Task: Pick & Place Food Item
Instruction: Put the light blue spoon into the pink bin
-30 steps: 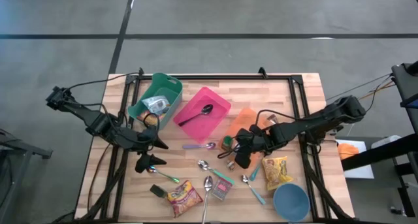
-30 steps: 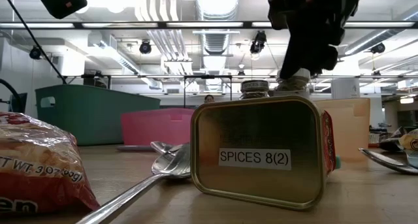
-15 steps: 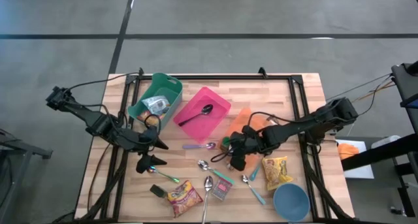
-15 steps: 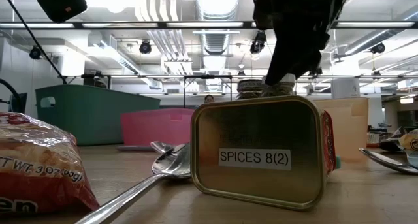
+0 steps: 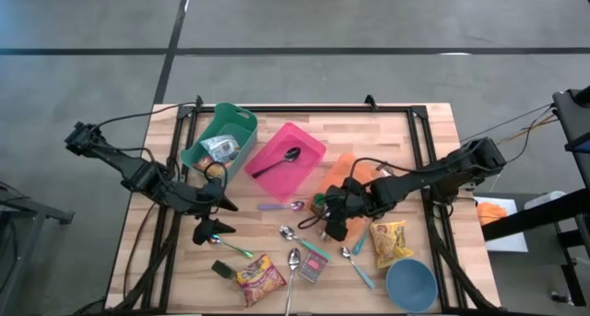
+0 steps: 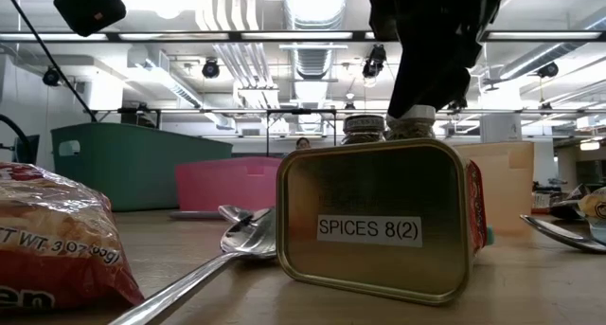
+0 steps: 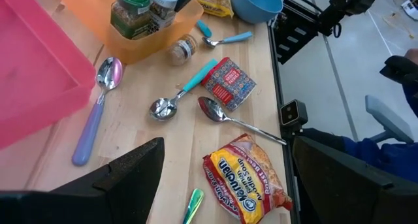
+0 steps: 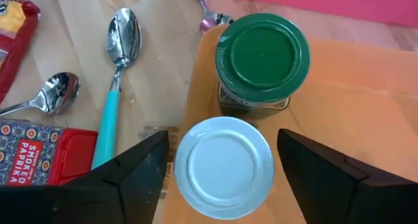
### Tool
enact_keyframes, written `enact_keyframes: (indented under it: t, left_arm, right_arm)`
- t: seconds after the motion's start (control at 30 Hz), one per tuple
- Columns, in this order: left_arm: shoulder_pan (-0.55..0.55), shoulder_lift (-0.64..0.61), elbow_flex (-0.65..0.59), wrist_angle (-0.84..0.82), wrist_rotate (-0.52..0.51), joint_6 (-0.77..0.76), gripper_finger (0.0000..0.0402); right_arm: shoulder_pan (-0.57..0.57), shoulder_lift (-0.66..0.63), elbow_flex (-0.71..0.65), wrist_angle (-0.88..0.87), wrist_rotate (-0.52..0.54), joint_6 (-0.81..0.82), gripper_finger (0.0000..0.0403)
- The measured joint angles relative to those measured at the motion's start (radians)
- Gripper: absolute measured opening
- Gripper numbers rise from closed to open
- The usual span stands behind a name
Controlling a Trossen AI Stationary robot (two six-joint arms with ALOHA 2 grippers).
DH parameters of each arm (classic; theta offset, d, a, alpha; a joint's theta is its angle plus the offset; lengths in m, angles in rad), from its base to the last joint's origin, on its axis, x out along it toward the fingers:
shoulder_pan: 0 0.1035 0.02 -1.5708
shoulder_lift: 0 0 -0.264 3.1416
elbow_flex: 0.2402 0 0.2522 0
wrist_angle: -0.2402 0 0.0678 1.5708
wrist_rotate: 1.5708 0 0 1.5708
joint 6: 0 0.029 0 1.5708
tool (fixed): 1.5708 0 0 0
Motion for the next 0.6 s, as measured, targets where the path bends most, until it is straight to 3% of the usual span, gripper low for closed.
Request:
enact_keyframes:
  t: [0.3, 0.6]
  left_arm:
    - [0.000, 0.000, 0.000, 0.000, 0.000, 0.000, 0.0339]
    - [0.000, 0.000, 0.000, -0.001, 0.000, -0.003, 0.0339]
  right_arm:
    - [0.000, 0.000, 0.081, -0.069, 0.032, 0.069, 0.0285]
    - [0.022, -0.002, 0.231, -0.465, 0.082, 0.330, 0.0285]
